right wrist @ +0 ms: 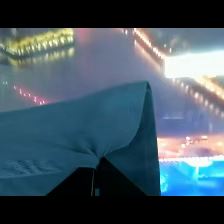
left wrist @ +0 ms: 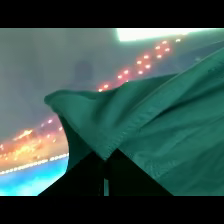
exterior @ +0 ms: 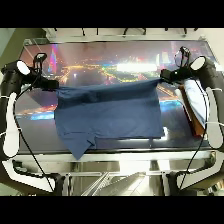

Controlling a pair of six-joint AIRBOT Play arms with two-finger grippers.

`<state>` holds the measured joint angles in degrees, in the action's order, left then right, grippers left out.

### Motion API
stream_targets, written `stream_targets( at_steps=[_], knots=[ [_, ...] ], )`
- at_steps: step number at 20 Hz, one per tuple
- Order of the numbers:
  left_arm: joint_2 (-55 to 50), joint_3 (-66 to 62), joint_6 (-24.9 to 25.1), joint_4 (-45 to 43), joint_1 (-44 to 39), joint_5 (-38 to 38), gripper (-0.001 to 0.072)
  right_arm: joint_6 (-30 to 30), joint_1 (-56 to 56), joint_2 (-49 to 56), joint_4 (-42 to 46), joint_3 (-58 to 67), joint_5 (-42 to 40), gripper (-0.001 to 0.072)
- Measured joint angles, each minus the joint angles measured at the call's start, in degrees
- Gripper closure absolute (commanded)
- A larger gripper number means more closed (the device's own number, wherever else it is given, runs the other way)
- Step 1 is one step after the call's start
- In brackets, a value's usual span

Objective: Fold the shirts.

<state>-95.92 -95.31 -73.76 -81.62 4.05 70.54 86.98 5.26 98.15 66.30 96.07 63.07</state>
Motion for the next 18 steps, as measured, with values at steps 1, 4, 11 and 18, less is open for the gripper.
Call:
stream_targets(
  at_steps=[1, 4, 11, 18],
  knots=[
    [-0.22, 0.68, -0.66, -0.9, 0.17, 0.39, 0.0698, 0.0, 0.02, 0.07, 0.42, 0.0, 1.27, 0.0692],
    [-0.31, 4.09, -1.9, -2.43, 0.46, 1.42, 0.0698, 0.66, 0.0, 0.28, 3.93, -0.31, 6.19, 0.0692],
    [2.84, 13.53, -2.73, -3.74, -0.11, 0.35, 0.0698, 2.67, -0.79, 0.35, 8.63, -5.55, 14.19, 0.0692],
    [3.43, 17.11, -2.75, -3.89, -0.31, 0.15, 0.0698, 5.6, -1.36, 0.37, 9.42, -8.68, 16.68, 0.0674]
  ],
)
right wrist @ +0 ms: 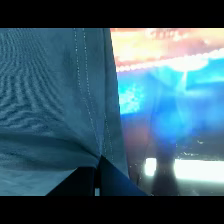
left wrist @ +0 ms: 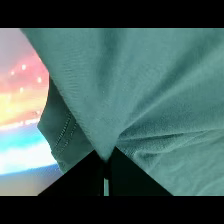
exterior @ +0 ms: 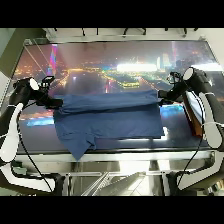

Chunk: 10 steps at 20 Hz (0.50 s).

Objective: Fold the shirts.

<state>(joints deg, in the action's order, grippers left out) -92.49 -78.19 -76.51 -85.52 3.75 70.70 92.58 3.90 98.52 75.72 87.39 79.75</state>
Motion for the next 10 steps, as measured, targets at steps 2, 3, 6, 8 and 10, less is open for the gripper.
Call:
stream_targets(
  at_steps=[2, 3, 6, 8, 10],
  knots=[
    [0.04, 0.2, -0.31, 0.02, 0.0, -0.02, 0.0617, 0.42, -0.15, 0.0, 0.22, -0.2, 0.57, 0.0052],
    [0.04, 0.22, -1.01, 0.0, 0.0, 0.09, 0.0281, 0.42, -0.22, 0.0, 0.44, -0.26, 1.09, 0.0004],
    [0.92, -0.26, -4.57, -0.02, 0.04, 1.29, 0.005, -0.92, 0.11, -0.76, 0.13, -0.31, 4.0, 0.0005],
    [3.48, 0.46, -6.43, -0.02, 0.24, 2.21, 0.0051, -2.95, 0.81, -2.32, 0.15, -0.39, 6.67, 0.0004],
    [7.89, 3.41, -7.54, -0.04, 1.03, 4.22, 0.0051, -4.68, 1.79, -4.72, -0.22, -1.2, 8.2, 0.0005]
  ],
)
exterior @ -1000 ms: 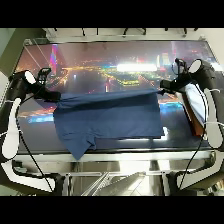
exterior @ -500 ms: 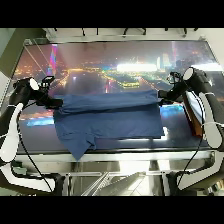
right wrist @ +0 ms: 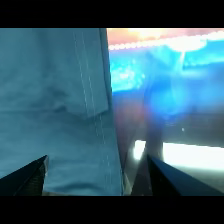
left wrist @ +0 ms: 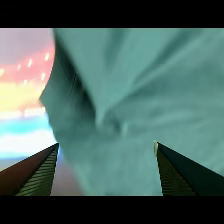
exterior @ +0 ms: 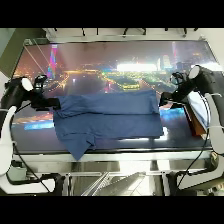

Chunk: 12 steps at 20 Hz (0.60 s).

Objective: Fold the shirts.

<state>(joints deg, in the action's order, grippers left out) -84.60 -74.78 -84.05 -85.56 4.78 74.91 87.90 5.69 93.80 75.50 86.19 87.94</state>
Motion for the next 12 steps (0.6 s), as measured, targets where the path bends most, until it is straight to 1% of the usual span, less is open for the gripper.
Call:
stream_targets(
  at_steps=[4, 5, 8, 12],
  knots=[
    [11.34, 13.44, -0.96, 0.83, 3.96, 4.9, 0.0051, -2.47, 2.82, -4.48, -3.65, -5.64, -0.37, 0.0005],
    [13.64, 17.27, -0.7, 2.56, 5.6, 5.31, 0.0051, -3.23, 3.43, -5.22, -5.44, -7.48, -0.59, 0.0005],
    [18.23, 28.0, 1.86, 11.37, 12.15, 5.03, 0.0051, -5.09, 4.2, -6.6, -10.6, -11.89, -1.2, 0.001],
    [18.97, 37.4, 5.05, 18.88, 18.49, 3.67, 0.0051, -6.38, 3.85, -7.82, -15.63, -14.6, -2.1, 0.001]
  ],
)
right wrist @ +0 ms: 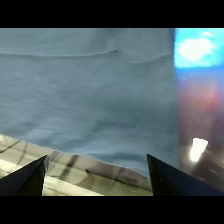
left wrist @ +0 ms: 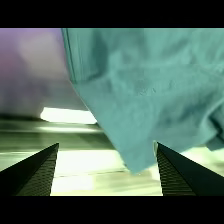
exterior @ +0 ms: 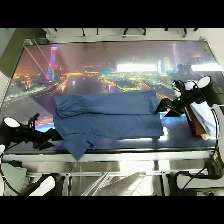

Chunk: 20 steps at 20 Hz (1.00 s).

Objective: Fold the shirts.

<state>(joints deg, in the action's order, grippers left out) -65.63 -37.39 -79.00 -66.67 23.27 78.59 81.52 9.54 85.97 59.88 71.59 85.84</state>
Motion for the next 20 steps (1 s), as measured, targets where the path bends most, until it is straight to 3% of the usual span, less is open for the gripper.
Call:
stream_targets(
  at_steps=[5, 6, 9, 14, 20],
  knots=[
    [-3.78, 6.69, 3.02, 5.2, -0.04, -1.29, 0.0052, -0.44, -0.52, -1.57, -2.64, -0.83, -1.7, 0.0011],
    [-4.33, 7.54, 3.3, 6.86, -1.05, -1.44, 0.0111, -0.44, -0.55, -1.77, -2.91, -0.9, -1.77, 0.0011],
    [-5.6, 9.64, 4.11, 10.45, -5.84, -5.99, 0.0693, -0.5, -0.61, -2.19, -3.26, -0.98, -2.08, 0.0011],
    [-2.1, 10.64, 4.46, 13.11, -13.97, -9.16, 0.0698, -1.09, -0.52, -2.43, -2.25, -1.09, -1.97, 0.0011],
    [10.82, 10.84, -0.04, 8.74, -9.53, -1.64, 0.0697, -2.03, 2.73, -2.43, 3.82, -5.29, -2.58, 0.0011]
  ],
)
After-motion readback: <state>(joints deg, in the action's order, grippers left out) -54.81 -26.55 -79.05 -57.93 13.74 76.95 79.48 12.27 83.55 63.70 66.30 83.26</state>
